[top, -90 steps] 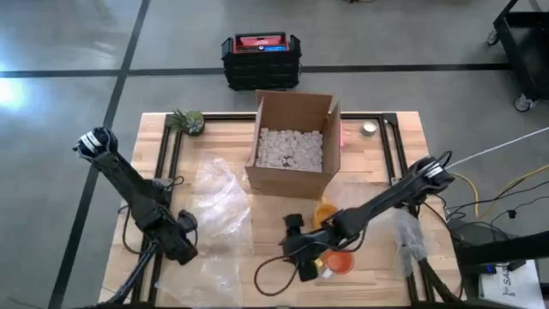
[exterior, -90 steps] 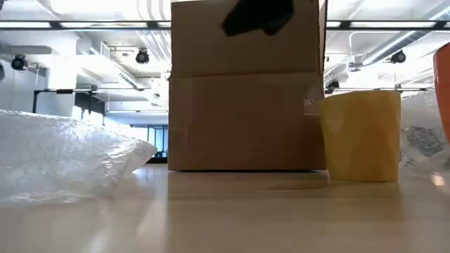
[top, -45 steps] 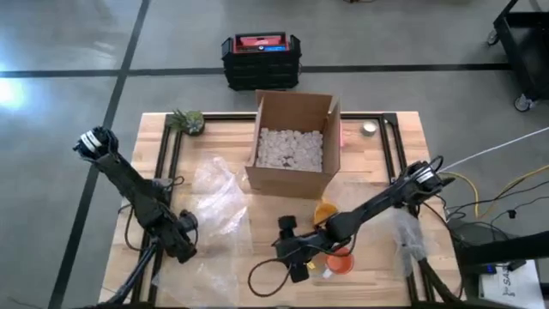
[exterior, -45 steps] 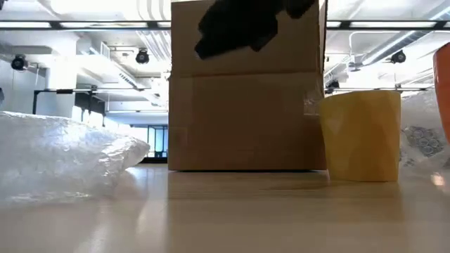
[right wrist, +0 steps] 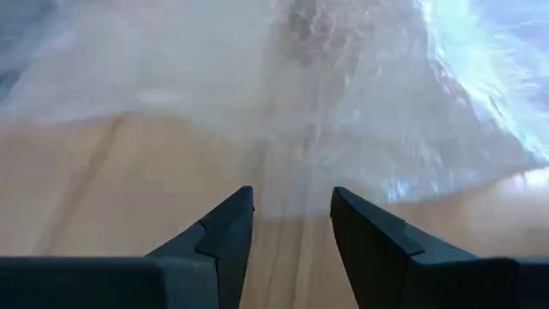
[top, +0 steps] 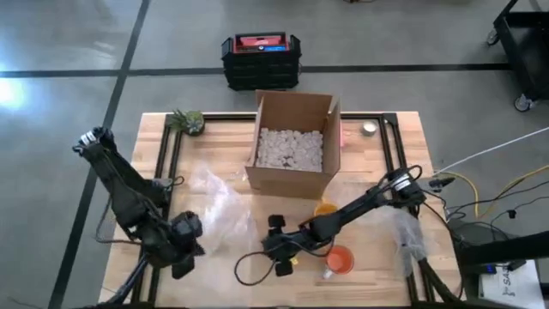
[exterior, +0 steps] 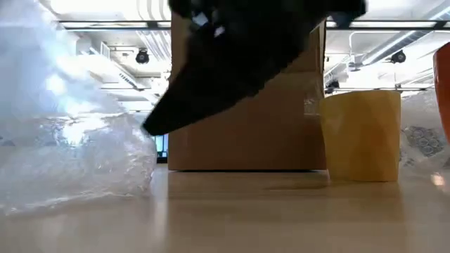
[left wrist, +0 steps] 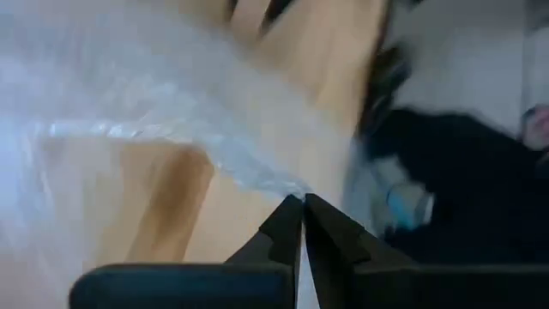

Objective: Wrap mug
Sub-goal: Wrap the yellow mug with bubble wrap

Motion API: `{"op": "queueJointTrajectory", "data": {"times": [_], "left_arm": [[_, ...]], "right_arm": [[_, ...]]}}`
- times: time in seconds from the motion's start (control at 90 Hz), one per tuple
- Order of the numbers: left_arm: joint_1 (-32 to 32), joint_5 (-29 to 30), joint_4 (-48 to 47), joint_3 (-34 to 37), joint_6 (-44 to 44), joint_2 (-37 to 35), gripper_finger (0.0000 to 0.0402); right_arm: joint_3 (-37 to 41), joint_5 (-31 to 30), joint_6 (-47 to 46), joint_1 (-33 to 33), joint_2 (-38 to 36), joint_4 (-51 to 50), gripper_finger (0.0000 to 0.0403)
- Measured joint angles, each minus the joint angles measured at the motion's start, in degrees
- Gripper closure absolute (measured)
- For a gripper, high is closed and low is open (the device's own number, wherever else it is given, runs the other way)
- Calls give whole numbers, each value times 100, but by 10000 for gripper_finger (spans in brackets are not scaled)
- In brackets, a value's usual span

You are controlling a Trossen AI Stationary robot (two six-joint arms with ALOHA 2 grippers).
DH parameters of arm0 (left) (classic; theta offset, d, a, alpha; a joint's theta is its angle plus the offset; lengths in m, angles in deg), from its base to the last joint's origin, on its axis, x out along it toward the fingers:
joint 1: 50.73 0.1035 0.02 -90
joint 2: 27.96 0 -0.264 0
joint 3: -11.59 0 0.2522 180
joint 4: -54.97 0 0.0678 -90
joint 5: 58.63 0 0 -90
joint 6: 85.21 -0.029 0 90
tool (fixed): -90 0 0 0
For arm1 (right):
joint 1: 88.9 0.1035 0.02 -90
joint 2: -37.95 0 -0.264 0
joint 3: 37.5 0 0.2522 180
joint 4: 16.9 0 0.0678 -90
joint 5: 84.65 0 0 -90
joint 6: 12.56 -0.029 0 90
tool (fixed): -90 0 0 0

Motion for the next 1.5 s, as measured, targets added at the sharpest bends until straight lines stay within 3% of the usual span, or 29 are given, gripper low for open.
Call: {"op": "queueJointTrajectory", "data": {"times": [0.1, 0.189, 0.311, 0.433, 0.544, 0.722, 0.944, 1.333, 1.5], "left_arm": [[214, 438, 160, -215, -726, 50, 401], [524, 582, 344, -250, -1250, 114, 401], [1030, 585, 526, -206, -1726, 241, 401], [1412, 585, 667, -200, -2124, 402, 401], [1708, 578, 924, -199, -2459, 547, 401], [2104, 584, 1464, -195, -2846, 942, 401], [2412, 574, 1906, -189, -3312, 1437, 401], [2474, 274, 1948, -342, -3798, 1154, 391], [2481, 190, 1801, -355, -3917, 1150, 338]], "right_arm": [[-228, 36, 18, -90, 282, 484, 280], [-589, 49, 288, -146, 376, 177, 288], [-1255, 47, 545, -158, -25, -1903, 299], [-1986, 42, 217, -83, -575, -4290, 313], [-2296, 28, -60, 133, -1058, -5303, 328], [-2155, -90, -3, 582, -1785, -4438, 353], [-1810, -1079, 973, 652, -1465, -2510, 377], [-1620, -1408, 918, 169, -321, -2799, 396], [-1608, -2300, 570, -26, -180, -3373, 395]]}}
